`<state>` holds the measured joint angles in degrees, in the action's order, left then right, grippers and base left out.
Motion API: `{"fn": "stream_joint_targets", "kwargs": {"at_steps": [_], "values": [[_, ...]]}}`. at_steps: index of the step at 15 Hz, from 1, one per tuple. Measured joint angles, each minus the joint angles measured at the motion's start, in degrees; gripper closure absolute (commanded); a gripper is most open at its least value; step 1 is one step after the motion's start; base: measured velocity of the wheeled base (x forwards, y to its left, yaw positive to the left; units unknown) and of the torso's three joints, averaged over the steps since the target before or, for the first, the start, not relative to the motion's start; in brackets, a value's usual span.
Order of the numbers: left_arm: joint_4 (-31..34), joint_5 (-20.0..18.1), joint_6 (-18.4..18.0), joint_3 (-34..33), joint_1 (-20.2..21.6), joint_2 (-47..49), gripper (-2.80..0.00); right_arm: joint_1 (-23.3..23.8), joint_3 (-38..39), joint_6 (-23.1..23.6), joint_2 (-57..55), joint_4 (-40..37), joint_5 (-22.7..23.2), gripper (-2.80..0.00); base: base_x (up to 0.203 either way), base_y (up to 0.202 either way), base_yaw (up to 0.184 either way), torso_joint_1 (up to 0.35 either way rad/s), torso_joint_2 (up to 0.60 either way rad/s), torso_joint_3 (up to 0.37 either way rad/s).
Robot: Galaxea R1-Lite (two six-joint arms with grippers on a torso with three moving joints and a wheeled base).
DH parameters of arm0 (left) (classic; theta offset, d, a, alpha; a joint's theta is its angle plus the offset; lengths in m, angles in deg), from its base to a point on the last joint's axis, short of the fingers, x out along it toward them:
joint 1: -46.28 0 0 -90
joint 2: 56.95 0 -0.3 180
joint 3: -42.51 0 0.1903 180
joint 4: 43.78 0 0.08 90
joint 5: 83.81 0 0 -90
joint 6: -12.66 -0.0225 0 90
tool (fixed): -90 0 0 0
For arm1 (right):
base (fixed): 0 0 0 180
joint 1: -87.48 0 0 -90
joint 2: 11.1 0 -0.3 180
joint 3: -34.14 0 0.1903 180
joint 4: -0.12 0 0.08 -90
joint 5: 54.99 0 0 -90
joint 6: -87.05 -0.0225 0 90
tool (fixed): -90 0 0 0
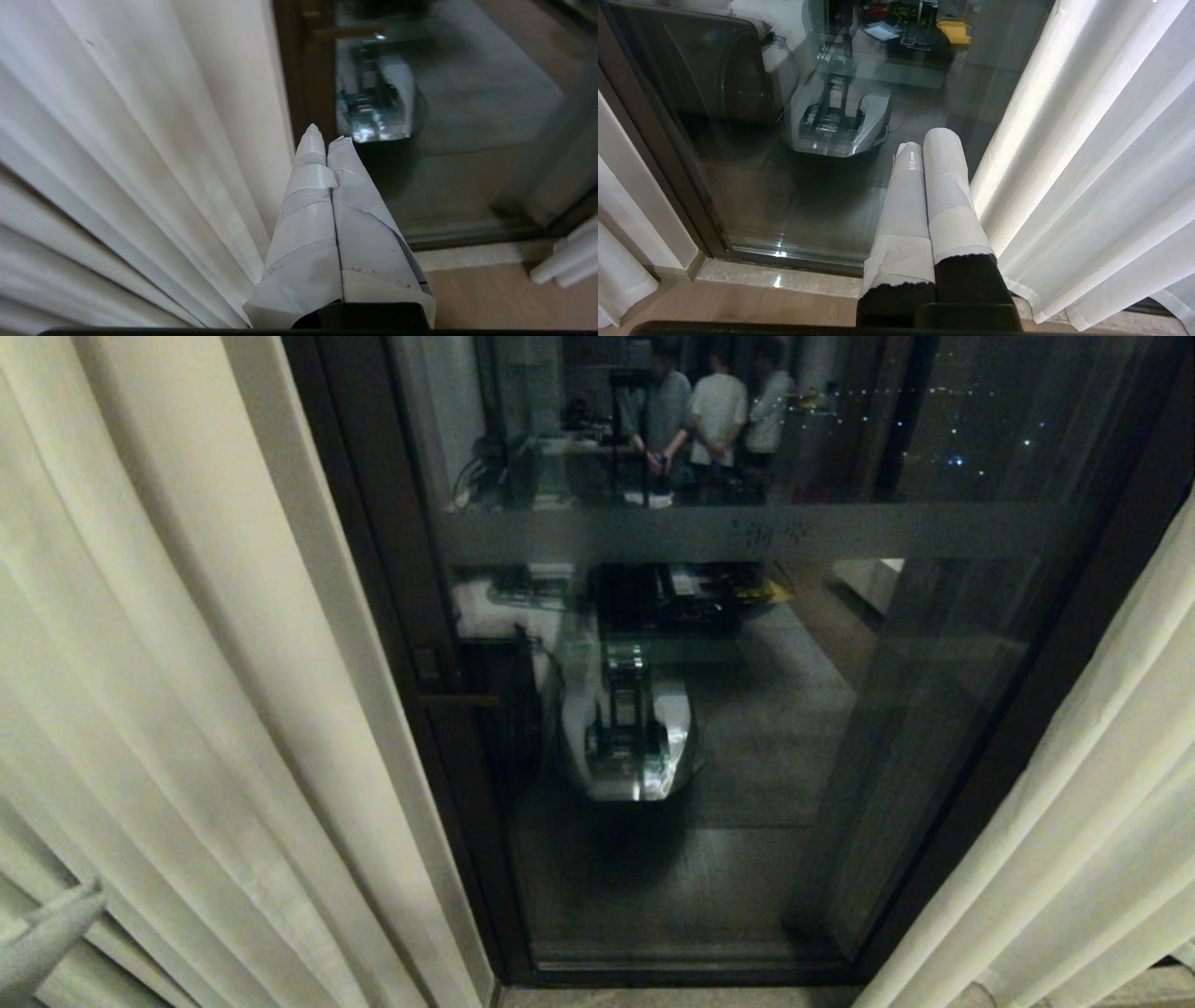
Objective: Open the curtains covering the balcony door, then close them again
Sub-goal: Pull the inner curtains open on both sides
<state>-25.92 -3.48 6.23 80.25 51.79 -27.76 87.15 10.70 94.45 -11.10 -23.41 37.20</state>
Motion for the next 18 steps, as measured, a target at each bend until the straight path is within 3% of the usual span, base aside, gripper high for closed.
{"fn": "stream_joint_targets", "kwargs": {"at_steps": [4,7,11,15,18], "values": [[0.63,0.44,-1.21,-7.68,-0.85,-10.13,0.00,0.00,-0.02,-0.01,0.00,0.02,-0.01,0.00,0.000,0.000,0.000,0.000,0.00,0.000],[-5.26,0.83,-1.61,-13.16,-0.88,-12.71,0.00,0.00,-0.02,0.01,0.00,0.01,-0.01,0.00,0.000,0.000,0.000,0.000,0.00,0.000],[-2.04,3.32,2.08,-14.30,-0.88,-13.58,0.00,0.02,-0.02,-0.01,0.00,0.02,-0.01,0.00,0.000,0.000,0.000,0.000,0.00,0.000],[4.31,9.80,2.19,-14.38,-0.85,-13.74,0.00,0.02,-0.01,0.00,0.00,0.02,-0.01,0.00,0.000,0.000,0.000,0.000,0.00,0.000],[4.54,10.01,2.09,-14.38,-0.85,-13.79,0.00,0.00,-0.02,0.01,0.00,0.02,-0.01,0.00,0.000,0.000,0.000,0.000,0.00,0.000]]}}
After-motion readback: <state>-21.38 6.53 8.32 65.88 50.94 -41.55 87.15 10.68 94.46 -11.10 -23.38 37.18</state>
